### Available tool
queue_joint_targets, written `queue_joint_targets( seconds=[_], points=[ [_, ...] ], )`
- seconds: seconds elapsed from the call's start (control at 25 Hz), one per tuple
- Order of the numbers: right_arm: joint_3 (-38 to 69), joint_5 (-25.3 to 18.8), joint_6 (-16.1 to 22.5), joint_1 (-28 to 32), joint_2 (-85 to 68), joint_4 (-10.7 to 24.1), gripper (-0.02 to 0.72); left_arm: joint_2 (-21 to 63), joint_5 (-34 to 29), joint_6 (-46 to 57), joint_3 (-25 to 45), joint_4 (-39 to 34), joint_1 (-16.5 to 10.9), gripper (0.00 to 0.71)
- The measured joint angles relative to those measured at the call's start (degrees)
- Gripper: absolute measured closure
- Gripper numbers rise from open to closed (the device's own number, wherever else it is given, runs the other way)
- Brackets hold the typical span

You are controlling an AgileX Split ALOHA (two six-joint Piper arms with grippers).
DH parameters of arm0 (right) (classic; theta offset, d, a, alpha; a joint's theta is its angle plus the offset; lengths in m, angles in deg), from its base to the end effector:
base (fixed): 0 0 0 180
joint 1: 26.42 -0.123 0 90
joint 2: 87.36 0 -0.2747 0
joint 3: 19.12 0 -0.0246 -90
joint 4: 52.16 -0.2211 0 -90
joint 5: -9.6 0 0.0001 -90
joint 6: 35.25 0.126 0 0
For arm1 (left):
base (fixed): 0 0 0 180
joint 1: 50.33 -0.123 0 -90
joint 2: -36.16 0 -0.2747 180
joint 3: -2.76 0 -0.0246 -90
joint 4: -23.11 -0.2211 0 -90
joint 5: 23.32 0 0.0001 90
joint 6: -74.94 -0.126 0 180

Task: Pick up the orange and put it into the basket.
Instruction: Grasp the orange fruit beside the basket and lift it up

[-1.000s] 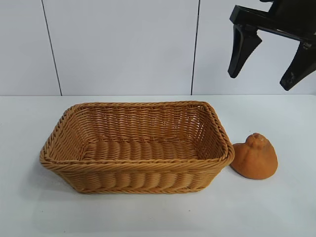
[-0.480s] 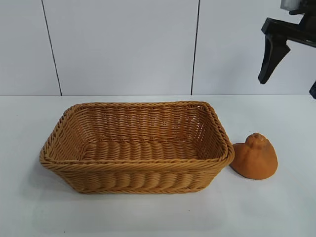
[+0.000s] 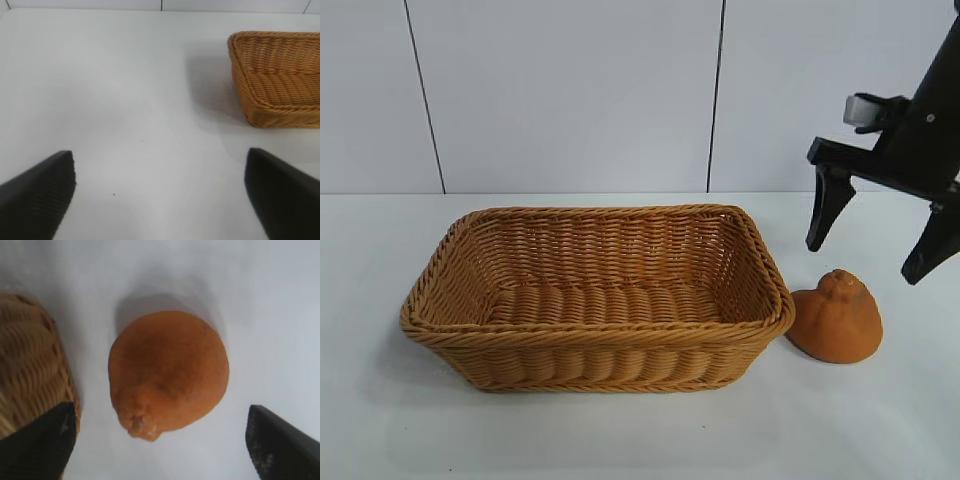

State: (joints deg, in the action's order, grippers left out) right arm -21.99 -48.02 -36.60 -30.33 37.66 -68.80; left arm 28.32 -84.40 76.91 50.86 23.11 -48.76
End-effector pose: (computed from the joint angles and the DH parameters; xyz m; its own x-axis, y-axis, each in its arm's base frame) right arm 0.3578 0.0550 0.1289 -0.9980 0.0628 0.0093 0.0632 0.9680 0.2427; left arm 0.0095 -0.0003 0.2473 -0.4548 -0.0219 -0.8903 0.0118 0.9995 -0.0306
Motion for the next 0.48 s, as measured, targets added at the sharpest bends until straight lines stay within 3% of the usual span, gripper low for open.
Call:
queue_joint_targets(
  seconds=[0.32, 0.48],
  points=[
    [0.0, 3.5, 0.0, 0.0, 5.9, -0.2, 0.092, 0.0, 0.0, 0.0, 0.0, 0.0, 0.0, 0.059],
    [0.0, 4.1, 0.0, 0.0, 6.0, -0.7, 0.278, 0.0, 0.0, 0.0, 0.0, 0.0, 0.0, 0.059]
  ],
)
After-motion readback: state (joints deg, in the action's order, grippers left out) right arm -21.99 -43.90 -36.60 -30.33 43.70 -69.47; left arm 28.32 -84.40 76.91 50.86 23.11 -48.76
